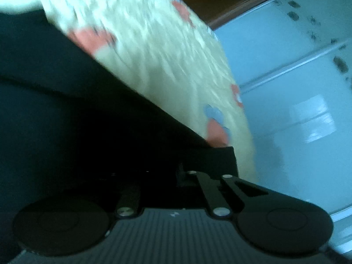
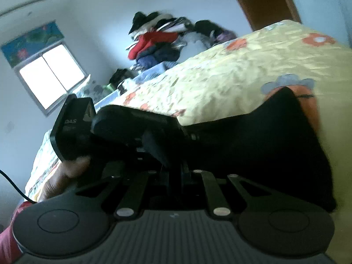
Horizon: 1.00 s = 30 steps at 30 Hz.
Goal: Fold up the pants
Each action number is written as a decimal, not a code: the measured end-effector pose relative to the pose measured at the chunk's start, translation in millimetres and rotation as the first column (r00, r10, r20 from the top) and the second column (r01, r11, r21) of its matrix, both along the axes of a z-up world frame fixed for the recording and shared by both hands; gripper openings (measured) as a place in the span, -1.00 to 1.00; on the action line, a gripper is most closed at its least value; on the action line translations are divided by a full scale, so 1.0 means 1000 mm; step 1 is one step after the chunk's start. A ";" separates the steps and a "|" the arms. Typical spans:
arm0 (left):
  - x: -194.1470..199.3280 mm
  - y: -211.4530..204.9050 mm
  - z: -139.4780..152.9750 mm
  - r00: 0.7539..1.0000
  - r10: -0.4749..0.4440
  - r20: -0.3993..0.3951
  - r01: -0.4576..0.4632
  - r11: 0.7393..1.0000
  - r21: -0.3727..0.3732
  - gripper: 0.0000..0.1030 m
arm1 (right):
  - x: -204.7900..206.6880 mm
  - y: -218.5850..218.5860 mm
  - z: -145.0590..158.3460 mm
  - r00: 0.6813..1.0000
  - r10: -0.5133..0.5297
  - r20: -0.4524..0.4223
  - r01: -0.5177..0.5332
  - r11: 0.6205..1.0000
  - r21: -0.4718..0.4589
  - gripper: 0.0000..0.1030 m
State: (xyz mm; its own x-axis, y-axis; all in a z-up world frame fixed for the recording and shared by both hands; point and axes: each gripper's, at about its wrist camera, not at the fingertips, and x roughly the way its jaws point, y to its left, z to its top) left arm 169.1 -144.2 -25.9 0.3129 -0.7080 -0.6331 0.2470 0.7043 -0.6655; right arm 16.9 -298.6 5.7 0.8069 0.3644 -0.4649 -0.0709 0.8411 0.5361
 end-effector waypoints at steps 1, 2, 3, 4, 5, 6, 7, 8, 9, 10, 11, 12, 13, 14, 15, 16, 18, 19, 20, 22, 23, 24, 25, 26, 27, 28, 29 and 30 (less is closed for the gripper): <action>0.000 0.004 0.005 0.999 0.000 0.038 -0.001 0.999 0.033 -0.89 | 0.004 0.007 0.000 1.000 0.016 -0.006 -0.016 1.000 -0.001 -0.83; -0.001 0.009 0.011 0.996 -0.002 0.087 -0.005 0.997 0.079 -0.90 | 0.009 0.014 -0.001 0.999 0.034 -0.008 -0.034 0.999 0.002 -0.83; -0.001 0.012 0.016 0.991 -0.008 0.134 -0.010 0.992 0.128 -0.90 | 0.015 0.022 -0.002 0.998 0.057 -0.009 -0.057 0.998 0.008 -0.83; -0.001 0.016 0.021 0.985 -0.015 0.174 -0.016 0.985 0.173 -0.90 | 0.020 0.029 -0.004 0.997 0.075 -0.009 -0.075 0.997 0.014 -0.83; 0.000 0.019 0.024 0.979 -0.020 0.205 -0.024 0.977 0.213 -0.90 | 0.026 0.036 -0.006 0.996 0.093 -0.011 -0.092 0.995 0.022 -0.83; 0.002 0.024 0.027 0.973 -0.026 0.230 -0.032 0.969 0.244 -0.89 | 0.033 0.046 -0.009 0.994 0.113 -0.014 -0.113 0.993 0.030 -0.83; 0.003 0.029 0.028 0.967 -0.031 0.251 -0.038 0.963 0.266 -0.89 | 0.037 0.054 -0.010 0.992 0.125 -0.015 -0.125 0.992 0.035 -0.83; 0.003 0.031 0.030 0.961 -0.038 0.274 -0.046 0.955 0.294 -0.89 | 0.043 0.061 -0.012 0.990 0.137 -0.016 -0.137 0.990 0.037 -0.83; 0.003 0.033 0.031 0.953 -0.052 0.299 -0.052 0.943 0.329 -0.89 | 0.049 0.069 -0.015 0.988 0.151 -0.018 -0.151 0.988 0.042 -0.83; 0.003 0.034 0.031 0.946 -0.072 0.315 -0.049 0.932 0.360 -0.88 | 0.054 0.074 -0.017 0.987 0.161 -0.023 -0.160 0.986 0.044 -0.82; 0.003 0.034 0.029 0.941 -0.086 0.326 -0.048 0.922 0.384 -0.87 | 0.058 0.080 -0.020 0.985 0.168 -0.035 -0.166 0.985 0.043 -0.82; 0.004 0.037 0.027 0.940 -0.096 0.328 -0.047 0.915 0.402 -0.82 | 0.063 0.086 -0.024 0.983 0.174 -0.055 -0.172 0.984 0.043 -0.82; 0.005 0.042 0.024 0.940 -0.100 0.327 -0.046 0.911 0.409 -0.75 | 0.068 0.089 -0.028 0.981 0.179 -0.080 -0.176 0.983 0.045 -0.73; 0.006 0.042 0.021 0.938 -0.095 0.332 -0.052 0.911 0.409 -0.69 | 0.071 0.090 -0.032 0.977 0.183 -0.113 -0.179 0.983 0.048 -0.67; 0.006 0.045 0.020 0.936 -0.088 0.342 -0.064 0.910 0.409 -0.57 | 0.070 0.091 -0.034 0.973 0.189 -0.131 -0.183 0.982 0.052 -0.65; 0.004 0.052 0.019 0.933 -0.087 0.348 -0.067 0.911 0.408 -0.52 | 0.068 0.089 -0.032 0.972 0.197 -0.129 -0.192 0.980 0.047 -0.59; 0.001 0.060 0.023 0.931 -0.083 0.354 -0.075 0.909 0.410 -0.22 | 0.057 0.085 -0.024 0.964 0.227 -0.141 -0.228 0.974 0.009 -0.27; 0.001 0.063 0.024 0.930 -0.079 0.359 -0.085 0.903 0.420 -0.05 | 0.049 0.082 -0.016 0.961 0.239 -0.141 -0.245 0.969 -0.028 0.12; 0.001 0.065 0.026 0.926 -0.065 0.371 -0.115 0.890 0.442 0.02 | 0.041 0.080 -0.009 0.961 0.244 -0.132 -0.255 0.965 -0.068 0.33; 0.000 0.071 0.029 0.917 -0.033 0.398 -0.181 0.854 0.488 0.29 | 0.022 0.073 0.011 0.965 0.250 -0.074 -0.260 0.943 -0.207 0.56; 0.000 0.075 0.031 0.909 -0.016 0.416 -0.216 0.836 0.504 0.35 | 0.015 0.068 0.019 0.969 0.242 -0.045 -0.245 0.929 -0.278 0.56; 0.000 0.077 0.032 0.904 -0.002 0.428 -0.239 0.828 0.508 0.40 | 0.011 0.062 0.025 0.976 0.216 -0.031 -0.213 0.913 -0.347 0.56; 0.000 0.079 0.034 0.899 0.016 0.439 -0.262 0.820 0.508 0.40 | 0.013 0.056 0.029 0.984 0.173 -0.027 -0.169 0.898 -0.405 0.56; 0.001 0.080 0.036 0.896 0.027 0.444 -0.277 0.815 0.508 0.40 | 0.018 0.050 0.030 0.991 0.134 -0.029 -0.133 0.888 -0.440 0.56; 0.001 0.078 0.037 0.896 0.026 0.442 -0.274 0.818 0.506 0.40 | 0.028 0.041 0.026 0.994 0.099 -0.051 -0.111 0.883 -0.457 0.57; 0.001 0.076 0.038 0.900 0.013 0.435 -0.255 0.825 0.504 0.40 | 0.039 0.035 0.020 0.992 0.086 -0.089 -0.117 0.882 -0.456 0.56; 0.000 0.071 0.038 0.905 -0.011 0.426 -0.227 0.834 0.504 0.40 | 0.050 0.028 0.013 0.989 0.074 -0.125 -0.123 0.885 -0.449 0.56; -0.001 0.065 0.036 0.908 -0.043 0.417 -0.195 0.838 0.510 0.40 | 0.061 0.022 0.004 0.987 0.056 -0.154 -0.118 0.891 -0.438 0.56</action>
State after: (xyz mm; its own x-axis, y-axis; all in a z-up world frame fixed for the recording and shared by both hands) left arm 167.7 -79.0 10.5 0.6568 -0.2625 -0.7069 0.3343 0.9417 -0.0390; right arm 77.8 -276.9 10.0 0.7005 0.1603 -0.6954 -0.1092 0.9871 0.1174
